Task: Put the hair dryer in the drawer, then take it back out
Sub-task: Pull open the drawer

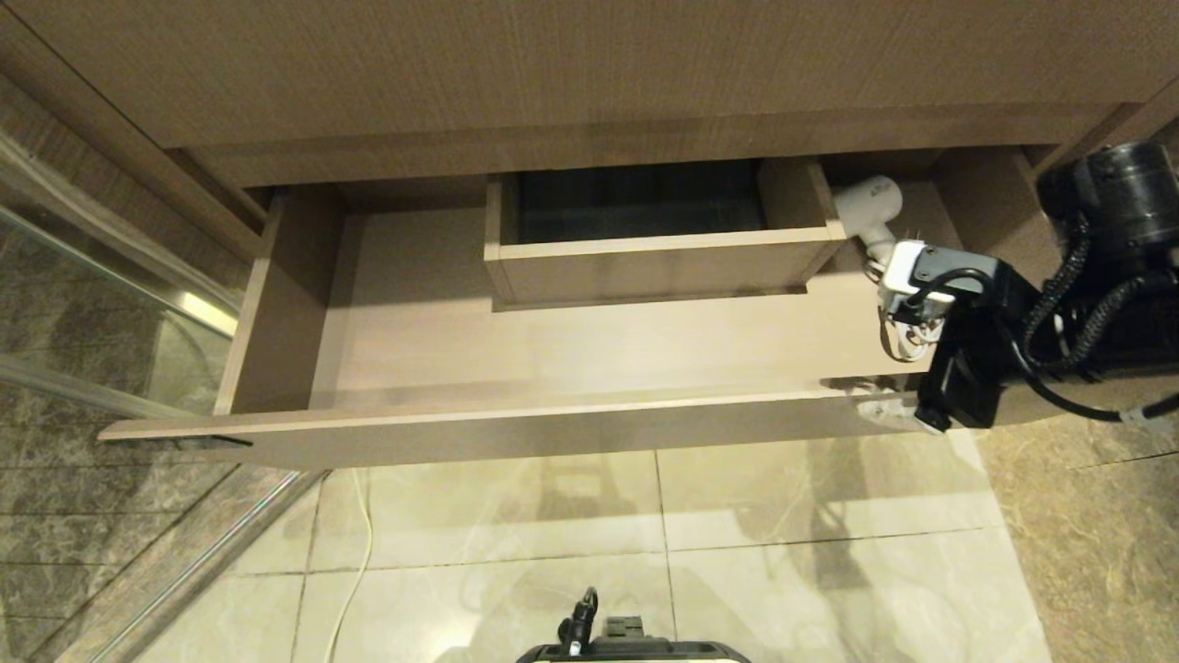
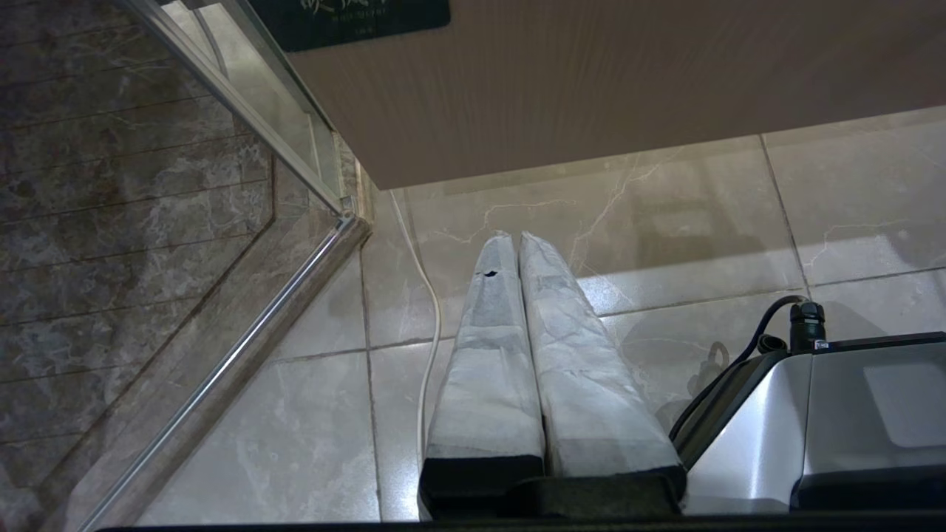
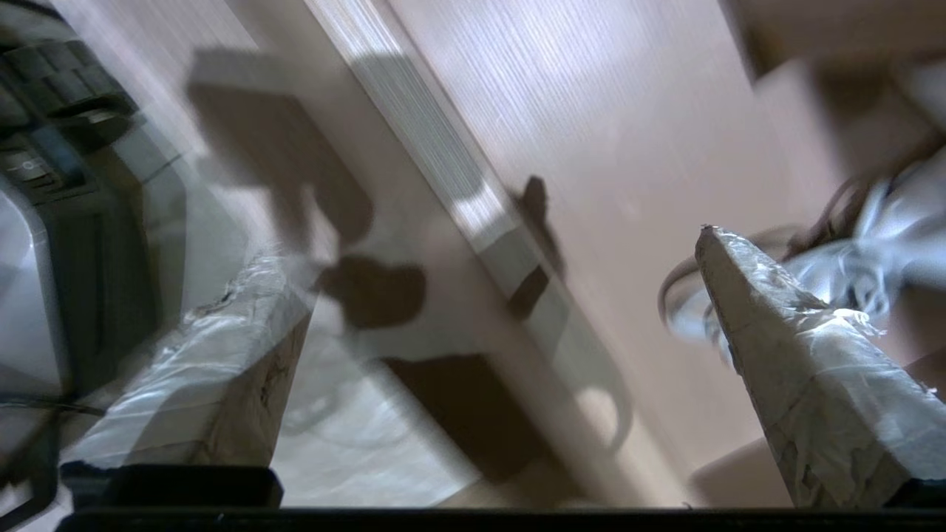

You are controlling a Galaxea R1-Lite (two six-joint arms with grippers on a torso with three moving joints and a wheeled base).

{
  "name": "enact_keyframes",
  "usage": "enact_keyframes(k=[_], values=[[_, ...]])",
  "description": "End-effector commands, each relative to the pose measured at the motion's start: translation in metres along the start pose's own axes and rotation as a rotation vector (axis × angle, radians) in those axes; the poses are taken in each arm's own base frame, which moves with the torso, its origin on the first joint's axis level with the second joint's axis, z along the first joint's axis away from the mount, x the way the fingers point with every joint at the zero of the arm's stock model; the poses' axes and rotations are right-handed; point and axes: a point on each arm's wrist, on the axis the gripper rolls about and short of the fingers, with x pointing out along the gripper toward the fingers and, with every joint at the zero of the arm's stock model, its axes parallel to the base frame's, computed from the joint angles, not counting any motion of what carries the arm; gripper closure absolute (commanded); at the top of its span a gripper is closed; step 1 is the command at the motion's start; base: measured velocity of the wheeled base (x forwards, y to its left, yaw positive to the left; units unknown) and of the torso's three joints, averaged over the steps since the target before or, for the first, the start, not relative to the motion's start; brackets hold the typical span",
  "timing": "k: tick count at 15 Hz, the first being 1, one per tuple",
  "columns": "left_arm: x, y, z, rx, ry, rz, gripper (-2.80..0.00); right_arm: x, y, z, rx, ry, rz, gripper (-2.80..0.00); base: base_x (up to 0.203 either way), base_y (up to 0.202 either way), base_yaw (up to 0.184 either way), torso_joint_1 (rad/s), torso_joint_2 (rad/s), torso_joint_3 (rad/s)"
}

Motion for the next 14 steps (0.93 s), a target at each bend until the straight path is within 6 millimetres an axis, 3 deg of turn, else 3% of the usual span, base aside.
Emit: enact_keyframes(k=[1,6,8,9,11,12,14], values=[[0.0,0.0,0.0,0.001,0.001,0.0,0.0,-0.048,0.023,-0.016,0.04,-0.021,-0.035,-2.8,0.0,0.0,0.0,0.0,0.0,0.0],[0.0,0.0,0.0,0.001,0.0,0.001,0.0,-0.132,0.089,-0.063,0.096,-0.046,-0.082,-2.8,0.0,0.0,0.0,0.0,0.0,0.0],[0.0,0.0,0.0,0.001,0.001,-0.001,0.0,-0.154,0.113,-0.08,0.116,-0.019,-0.072,-2.8,0.0,0.0,0.0,0.0,0.0,0.0],[0.0,0.0,0.0,0.001,0.001,0.0,0.0,-0.16,0.118,-0.084,0.133,-0.003,-0.081,-2.8,0.0,0.0,0.0,0.0,0.0,0.0],[0.0,0.0,0.0,0.001,0.001,0.001,0.0,-0.165,0.11,-0.081,0.184,-0.013,-0.171,-2.8,0.0,0.0,0.0,0.0,0.0,0.0],[0.0,0.0,0.0,0.001,0.001,0.0,0.0,-0.169,0.103,-0.077,0.217,-0.03,-0.226,0.0,0.0,0.0,0.0,0.0,0.0,0.0],[0.0,0.0,0.0,0.001,0.001,0.0,0.0,-0.17,0.093,-0.071,0.229,-0.037,-0.251,0.0,0.0,0.0,0.0,0.0,0.0,0.0]])
